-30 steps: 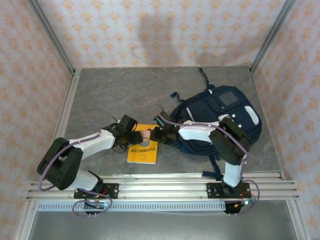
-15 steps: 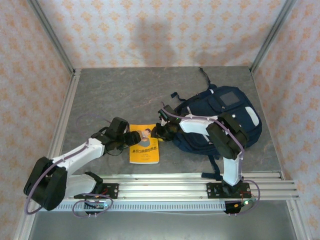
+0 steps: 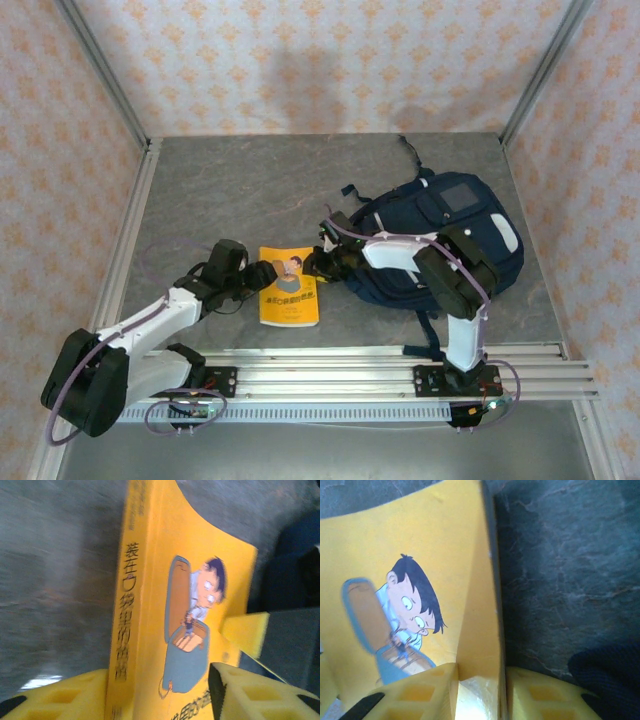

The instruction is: Pack the student bag

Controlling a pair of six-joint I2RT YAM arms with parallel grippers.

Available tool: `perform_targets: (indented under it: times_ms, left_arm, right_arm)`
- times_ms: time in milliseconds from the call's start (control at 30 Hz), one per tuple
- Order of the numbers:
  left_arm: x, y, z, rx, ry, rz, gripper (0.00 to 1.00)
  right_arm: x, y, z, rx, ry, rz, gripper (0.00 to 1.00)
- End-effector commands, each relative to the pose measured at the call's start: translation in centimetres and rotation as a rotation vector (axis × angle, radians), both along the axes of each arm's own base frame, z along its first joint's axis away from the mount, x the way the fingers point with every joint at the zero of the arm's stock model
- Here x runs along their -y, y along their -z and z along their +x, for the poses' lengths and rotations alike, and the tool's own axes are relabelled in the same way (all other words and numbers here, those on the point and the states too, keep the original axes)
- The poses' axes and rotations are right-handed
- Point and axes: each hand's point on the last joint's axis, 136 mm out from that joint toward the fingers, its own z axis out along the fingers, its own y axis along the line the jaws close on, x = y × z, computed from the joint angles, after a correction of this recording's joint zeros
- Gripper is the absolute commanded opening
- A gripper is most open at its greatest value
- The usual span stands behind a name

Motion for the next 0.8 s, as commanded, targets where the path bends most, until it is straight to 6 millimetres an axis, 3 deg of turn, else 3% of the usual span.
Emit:
perform_targets:
  times_ms: [0,233,367,567,633,767]
  left_arm:
    - [3.7,-4.2,1.5,0.125,0.079,-0.198,0.49]
    - [3.2,-6.1,1.2,0.168,0.085,-0.183,0.39]
    - [2.6,-4.4,0.6,0.116,0.091,-0.120,0.33]
    - [2.4,-2.9,0.2,0.059,0.106,-0.078,0.11]
    - [2.3,-3.7,0.3,0.083,0.119,-0.071,0.01]
    - [1.7,-7.6,0.3,0.187,0.135,-0.040,0.00]
  right_arm:
    - [-3.1,-0.6,1.6,0.119,-0.006,0.117,0.29]
    - [-2.9,-0.7,1.5,0.121,0.002,0.113,0.29]
    - [-2.6,-1.1,1.6,0.135,0.004,0.099,0.28]
    - [-1.6,-1.8,1.8,0.169,0.020,0.068,0.34]
    - [-1.1,-2.6,1.9,0.194,0.027,0.056,0.39]
    - [0.7,-5.6,2.5,0.303,0.045,0.018,0.55]
